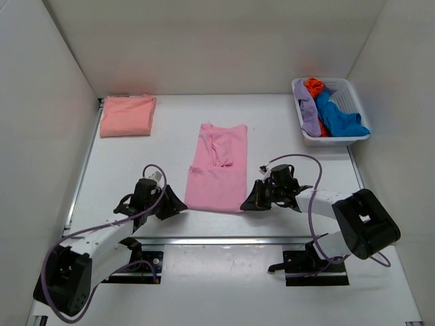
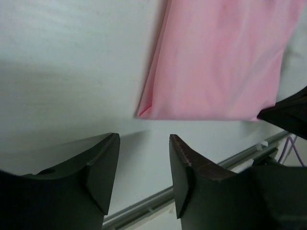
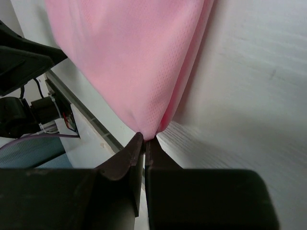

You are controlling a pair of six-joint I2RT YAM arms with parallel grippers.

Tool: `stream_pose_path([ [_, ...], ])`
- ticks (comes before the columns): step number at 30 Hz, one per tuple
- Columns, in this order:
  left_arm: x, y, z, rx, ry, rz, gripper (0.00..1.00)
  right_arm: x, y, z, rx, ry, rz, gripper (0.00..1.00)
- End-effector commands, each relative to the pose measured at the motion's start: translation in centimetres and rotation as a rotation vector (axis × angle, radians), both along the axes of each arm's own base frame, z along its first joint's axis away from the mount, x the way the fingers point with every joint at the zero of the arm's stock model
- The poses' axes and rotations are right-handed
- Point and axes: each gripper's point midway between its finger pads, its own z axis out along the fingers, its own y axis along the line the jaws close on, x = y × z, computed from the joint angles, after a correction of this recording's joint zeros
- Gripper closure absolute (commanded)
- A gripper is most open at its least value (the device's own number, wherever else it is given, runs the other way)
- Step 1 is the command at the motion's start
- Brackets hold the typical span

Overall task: Fold and stack the t-shirts
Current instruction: Grab one side of the 2/3 rectangular tshirt with both arms

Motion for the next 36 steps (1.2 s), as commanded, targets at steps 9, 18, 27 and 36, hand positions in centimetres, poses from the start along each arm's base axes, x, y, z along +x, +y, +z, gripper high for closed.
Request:
stream_pose_path([
  [9,-1.4,0.0,-0.9,-0.012,0.031,0.017,0.44,-0.1,-0.8,0.4,-0.02,-0.059,-0.022,1.0],
  [18,-0.6,-1.7,-1.3,0.002,0.036,-0.02,0.46,-0.3,-1.7,-0.3,-0.03,-0.049,-0.039,1.0],
  [27,-0.9,-2.7,-2.5,0.033,0.056,-0.049,0.61,-0.2,-1.3,-0.4,-0.025,-0.048,-0.025,1.0],
  [36,-2.2,-1.7,-2.4,0.079,0.063,-0.096,1.0,-2.2,-2.1,-1.2,-0.098,-0.005,-0.011,0.99],
])
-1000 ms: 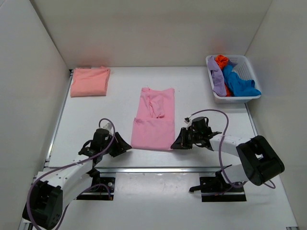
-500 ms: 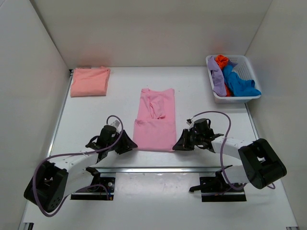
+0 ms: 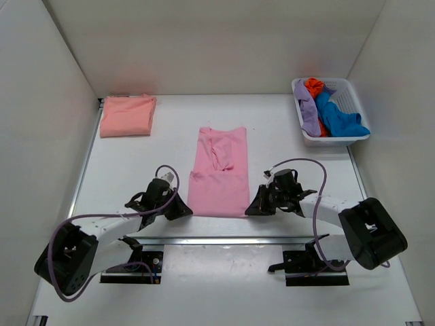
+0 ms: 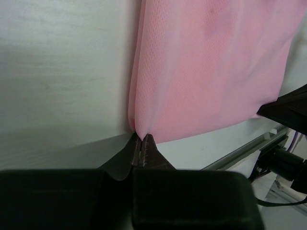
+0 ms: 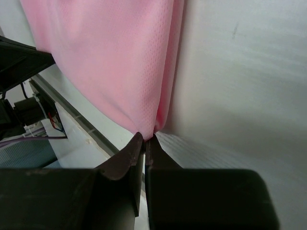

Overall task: Fold and stack the t-shirts
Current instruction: Grab one side of the 2/3 rectangular tshirt with both arms

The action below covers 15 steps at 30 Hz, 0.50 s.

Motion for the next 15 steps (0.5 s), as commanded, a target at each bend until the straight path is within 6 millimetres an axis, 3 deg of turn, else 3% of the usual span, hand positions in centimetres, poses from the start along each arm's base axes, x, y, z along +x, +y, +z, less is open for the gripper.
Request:
stream_pose_path([
  [1,-1.8,1.7,-0.9,0.088,0.038,-0.032,1.0,-0.7,-0.2,0.4,-0.032,-0.027,0.017,1.0],
  [5,-2.9,1.8,0.5,0.097,0.024,-0.086,1.0,-3.5,-1.0,0.4,-0.039,0.032,0.041,1.0],
  [10,-3.9,1.7,1.6,0.041,0.031,-0.107,1.0,-4.5,-1.4,1.8,0.005,0.031,0.014,1.0],
  [15,-4.0,0.1,3.6,-0.002,0.009,-0.155,1.0,-6.0,-1.9,2.3,0.011,0.059,0.014,1.0],
])
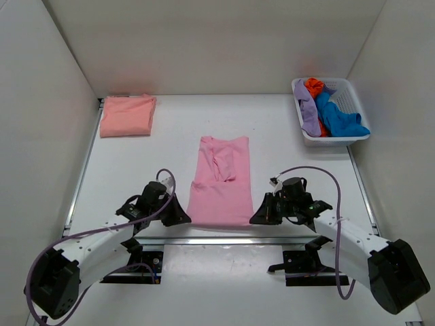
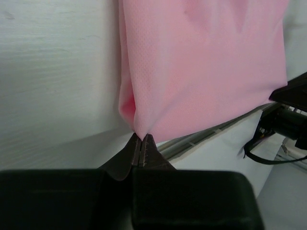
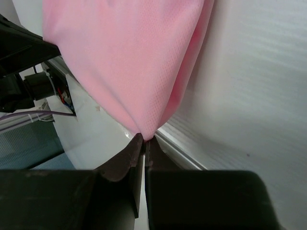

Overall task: Fold and stack the t-shirts
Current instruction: Grab one side of the 2/3 rectangular tshirt with both arms, then fold the long partially folded tshirt into a neat square

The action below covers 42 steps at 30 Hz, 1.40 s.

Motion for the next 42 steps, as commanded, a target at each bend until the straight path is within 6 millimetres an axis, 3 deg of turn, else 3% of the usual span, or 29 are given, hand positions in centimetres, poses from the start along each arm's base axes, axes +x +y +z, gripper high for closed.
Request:
stream_pose_path([
  [1,-0.2,-0.6,1.7,-0.006,-0.003,-0.042,1.0,-1.7,-0.6,-0.3,-0.014,0.07,-0.002,1.0],
  [9,2.5,-1.0,3.7,-0.035,-0.04,-0.056,1.0,-0.9,-1.5,0.2,0.037,0.082,-0.029,1.0],
  [15,7.4,-2.0,6.3,-0.044,-0.087,-0.064,1.0,3.8,-1.1,3.3,0.045,0.033,-0.018,0.99],
  [16,8.8,-2.0,7.0,-0.052,-0.099,-0.056,1.0,5.6,-1.1,4.7,0.057,-0.005,-0.027,1.0],
  [17,9.7,-1.9,7.5,-0.052,-0.111,-0.05,1.0,6.4,-1.1,4.5,0.051,0.014,-0.025,1.0],
  [19,13.2,-1.5,9.1,-0.056,-0.142,-0.021,1.0,10.3,-0.7,7.4,0.068,-0.058,-0.031,1.0],
  [20,15.3,-1.4,10.1,-0.059,-0.167,-0.005,1.0,11.5,-0.8,7.0,0.068,-0.035,-0.035,1.0],
  [22,18.6,-1.0,11.0,-0.056,-0.188,0.017,1.0,15.8,-0.3,9.6,0.069,-0.106,-0.034,1.0],
  [23,21.0,-1.1,11.6,-0.056,-0.202,0.033,1.0,17.4,-0.5,8.9,0.056,-0.091,-0.046,1.0],
  [24,22.2,-1.1,11.9,-0.059,-0.21,0.036,1.0,19.8,-0.4,8.9,0.043,-0.097,-0.05,1.0],
  [25,24.7,-1.4,11.9,-0.058,-0.21,0.046,1.0,22.1,-0.4,10.3,0.041,-0.148,-0.063,1.0],
  [26,27.2,-1.8,11.9,-0.065,-0.215,0.045,0.93,24.4,-0.5,10.0,0.037,-0.146,-0.071,1.0],
  [27,28.4,-1.8,11.8,-0.071,-0.206,0.057,0.87,25.7,-1.0,8.1,0.009,-0.111,-0.091,0.99],
  [28,31.0,-2.5,11.7,-0.082,-0.21,0.05,0.67,27.5,-1.2,8.5,0.0,-0.136,-0.104,0.96],
  [29,33.4,-3.3,11.9,-0.112,-0.221,0.041,0.49,29.6,-1.5,8.6,-0.013,-0.16,-0.117,0.84],
  [30,34.5,-3.5,9.3,-0.112,-0.17,0.044,0.47,30.5,-2.2,7.0,-0.056,-0.145,-0.134,0.76],
  [31,36.3,-4.2,11.8,-0.165,-0.217,0.032,0.45,32.2,-3.0,7.4,-0.106,-0.18,-0.17,0.72],
  [32,37.9,-4.3,11.9,-0.209,-0.22,0.03,0.46,33.0,-3.3,6.9,-0.137,-0.176,-0.186,0.69],
  [33,38.6,-4.4,10.9,-0.214,-0.202,0.034,0.46,33.6,-4.0,6.5,-0.157,-0.174,-0.2,0.67],
  [34,39.3,-4.4,12.0,-0.237,-0.221,0.039,0.45,34.2,-4.1,6.8,-0.17,-0.192,-0.214,0.66],
  [37,40.1,-3.6,11.6,-0.226,-0.231,0.069,0.39,34.9,-4.9,6.5,-0.188,-0.215,-0.234,0.61],
  [42,38.5,-2.0,8.9,-0.137,-0.204,0.075,0.39,34.5,-5.0,4.3,-0.258,-0.194,-0.185,0.57],
])
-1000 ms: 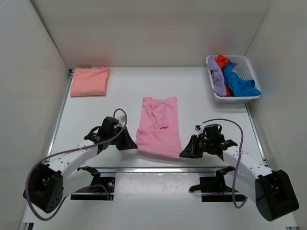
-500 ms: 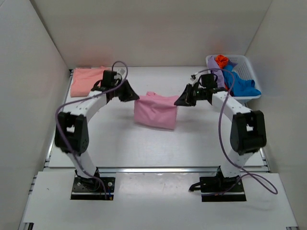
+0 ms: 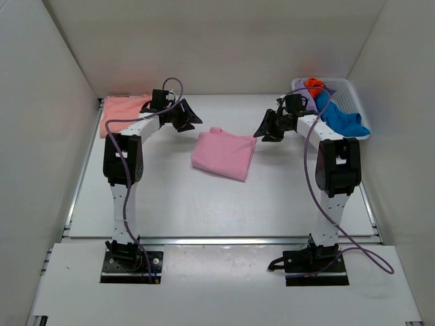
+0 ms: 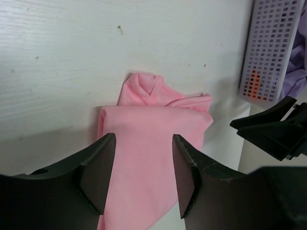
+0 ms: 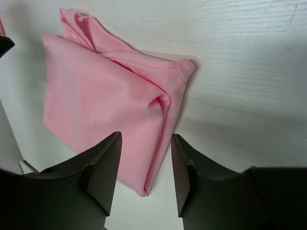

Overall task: Fold and stack the t-shirts
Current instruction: Fold the long partially folded tshirt into a neat square, then smooth out wrinkles on the folded tshirt

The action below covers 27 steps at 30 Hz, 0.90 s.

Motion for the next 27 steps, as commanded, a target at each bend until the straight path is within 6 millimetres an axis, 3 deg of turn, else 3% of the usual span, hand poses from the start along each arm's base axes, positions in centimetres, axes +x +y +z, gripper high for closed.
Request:
stream_pose_path([
  [1,-0.8,0.8,2.6,0.032,-0.077,-0.015,0.39,0.6,-0.1,-0.5,-0.059,-0.035,0.043,0.57],
  [3,-1.6,1.4,0.8,0.054,-0.048,-0.003,0.39,0.7,-0.2,-1.4,-0.051,-0.03,0.048,0.56],
  [9,-3.4,-0.2,-3.3,0.092,0.034,-0.041,0.38,0.1,1.3,-3.7,-0.024,0.016,0.103,0.52],
  [11,-4.4,-0.6,-4.4,0.099,0.059,-0.042,0.43,0.4,1.6,-3.8,-0.026,0.011,0.108,0.51],
  [12,-4.4,-0.7,-4.4,0.097,0.051,-0.04,0.47,0.1,1.8,-4.6,-0.037,0.029,0.115,0.51],
  [14,-4.5,-0.9,-4.4,0.098,0.055,-0.038,0.6,0.3,2.4,-4.5,-0.033,0.017,0.136,0.54],
  [16,-4.5,-1.0,-4.1,0.087,0.05,-0.039,0.65,0.2,2.0,-5.2,-0.069,0.033,0.131,0.57],
  [24,-4.1,-1.1,-2.9,0.075,0.027,-0.032,0.59,1.0,1.9,-3.8,-0.129,-0.099,0.121,0.58],
  [27,-4.0,-1.5,-2.6,0.062,0.021,-0.041,0.62,1.2,2.0,-3.6,-0.145,-0.117,0.124,0.59],
])
